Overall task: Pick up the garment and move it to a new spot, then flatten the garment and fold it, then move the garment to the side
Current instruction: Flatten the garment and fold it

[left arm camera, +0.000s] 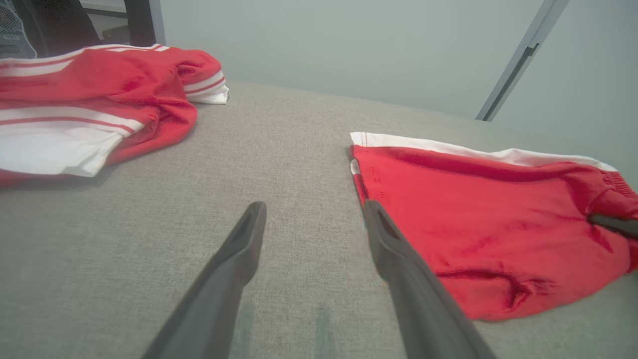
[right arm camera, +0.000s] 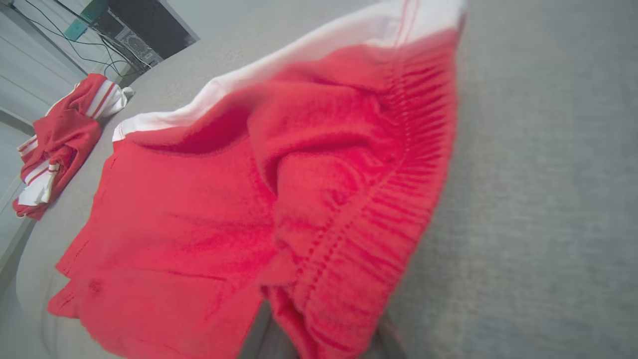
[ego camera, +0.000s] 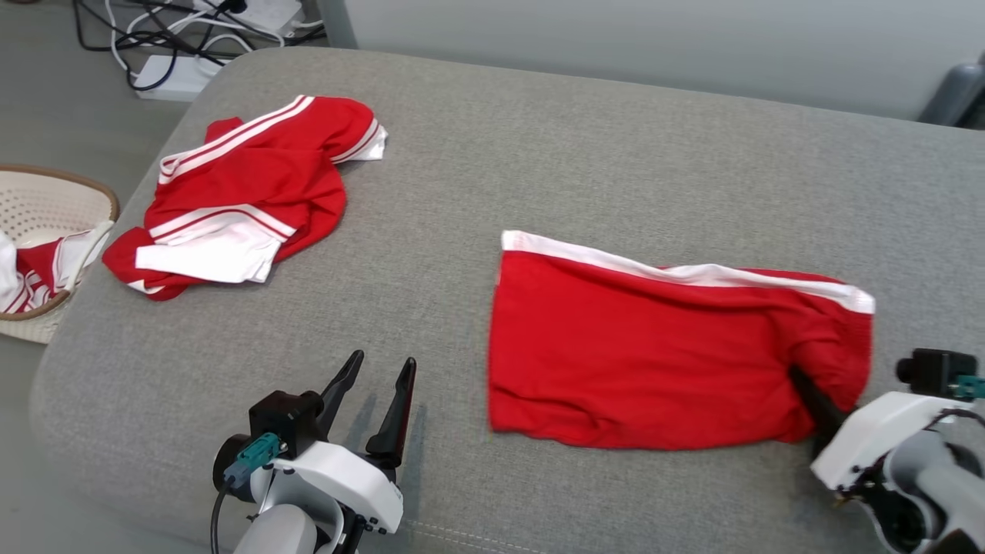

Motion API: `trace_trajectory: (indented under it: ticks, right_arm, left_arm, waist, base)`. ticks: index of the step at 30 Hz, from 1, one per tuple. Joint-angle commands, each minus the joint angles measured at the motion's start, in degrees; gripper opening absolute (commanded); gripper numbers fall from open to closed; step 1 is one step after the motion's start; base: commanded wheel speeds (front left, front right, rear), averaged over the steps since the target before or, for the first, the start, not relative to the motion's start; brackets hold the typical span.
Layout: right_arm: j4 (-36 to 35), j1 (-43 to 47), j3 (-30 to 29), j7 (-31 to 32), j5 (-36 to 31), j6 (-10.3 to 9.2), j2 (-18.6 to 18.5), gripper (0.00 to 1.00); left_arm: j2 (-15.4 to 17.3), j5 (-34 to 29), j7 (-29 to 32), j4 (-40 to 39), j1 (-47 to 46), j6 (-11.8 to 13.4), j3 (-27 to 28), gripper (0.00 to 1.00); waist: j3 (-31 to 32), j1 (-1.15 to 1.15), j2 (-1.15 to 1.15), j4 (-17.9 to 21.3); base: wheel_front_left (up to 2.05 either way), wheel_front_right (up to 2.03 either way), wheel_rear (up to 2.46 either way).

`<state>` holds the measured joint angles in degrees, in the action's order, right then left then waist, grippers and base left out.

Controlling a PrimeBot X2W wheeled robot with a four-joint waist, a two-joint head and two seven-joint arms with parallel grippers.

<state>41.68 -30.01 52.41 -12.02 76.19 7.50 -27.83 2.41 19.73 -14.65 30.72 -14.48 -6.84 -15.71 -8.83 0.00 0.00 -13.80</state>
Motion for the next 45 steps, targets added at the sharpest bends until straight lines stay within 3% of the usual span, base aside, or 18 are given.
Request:
trace_trajectory:
  ticks: [1, 9, 14, 21, 30, 31, 32, 33, 39, 45]
  right_arm:
    - [-0.37, 0.89, -0.14, -1.22, 0.76, -0.01, -2.33, 0.00]
    - [-7.56, -1.50, 1.78, -2.32, -4.92, -0.01, -7.32, 0.00]
    - [-14.42, -5.18, 4.46, 0.39, -8.88, -0.01, -7.74, 0.00]
    - [-20.99, -9.42, 8.02, 9.25, -10.65, -0.01, -5.58, 0.00]
    - [-17.09, -12.51, 10.36, 14.99, -12.59, -0.01, -1.56, 0.00]
    - [-15.87, -12.88, 10.57, 15.18, -13.29, -0.01, -1.11, 0.28]
    - [-14.81, -13.13, 10.72, 15.34, -13.69, -0.01, -0.50, 0.86]
    - [-14.21, -13.38, 10.90, 15.35, -13.95, -0.01, 0.11, 1.00]
    - [-15.52, -15.20, 10.41, 13.88, -13.28, -0.01, 1.52, 1.00]
    - [-18.00, -17.60, 6.06, 9.39, -12.82, -0.01, -0.93, 1.00]
  left_arm:
    - [0.51, -0.31, -0.35, -1.46, -0.46, -0.27, 2.05, 1.00]
    - [0.48, 0.91, -0.35, -1.11, -0.32, -0.42, 0.96, 1.00]
    - [0.48, 2.17, -0.35, -0.29, -0.25, -0.47, -1.08, 1.00]
    - [0.47, 4.19, -0.35, -0.62, -0.67, -0.36, -4.09, 1.00]
    - [0.47, 6.92, -0.35, -2.04, -0.93, 0.54, -7.52, 1.00]
    - [0.47, 7.24, -0.35, -2.07, -0.96, 0.65, -7.93, 1.00]
    - [0.47, 7.52, -0.35, -2.09, -1.01, 0.75, -8.28, 1.00]
    - [0.47, 7.75, -0.35, -2.10, -1.07, 0.85, -8.60, 1.00]
    - [0.47, 7.98, -0.35, -2.21, -1.18, 1.75, -8.56, 1.00]
    - [0.47, 7.03, -0.35, -3.26, -1.81, 1.96, -7.87, 1.00]
  waist:
    - [0.16, 0.00, 0.00, 0.62]
    - [0.28, 0.00, 0.00, 2.46]
    - [0.86, 0.00, 0.00, 2.22]
    - [1.04, 0.00, 0.00, -0.85]
    - [-0.16, 0.00, 0.00, -6.20]
    - [-0.37, 0.00, 0.00, -6.81]
    - [-0.56, 0.00, 0.00, -7.33]
    - [-0.70, 0.00, 0.00, -7.77]
    - [-0.74, 0.00, 0.00, -7.59]
    - [-0.28, 0.00, 0.00, -4.64]
  base:
    - [0.00, 0.00, 0.00]
    - [0.00, 0.00, 0.00]
    - [0.00, 0.00, 0.00]
    - [0.00, 0.00, 0.00]
    - [0.00, 0.00, 0.00]
    - [0.00, 0.00, 0.00]
    - [0.00, 0.00, 0.00]
    - [0.00, 0.00, 0.00]
    - [0.00, 0.00, 0.00]
    - [0.00, 0.00, 0.00]
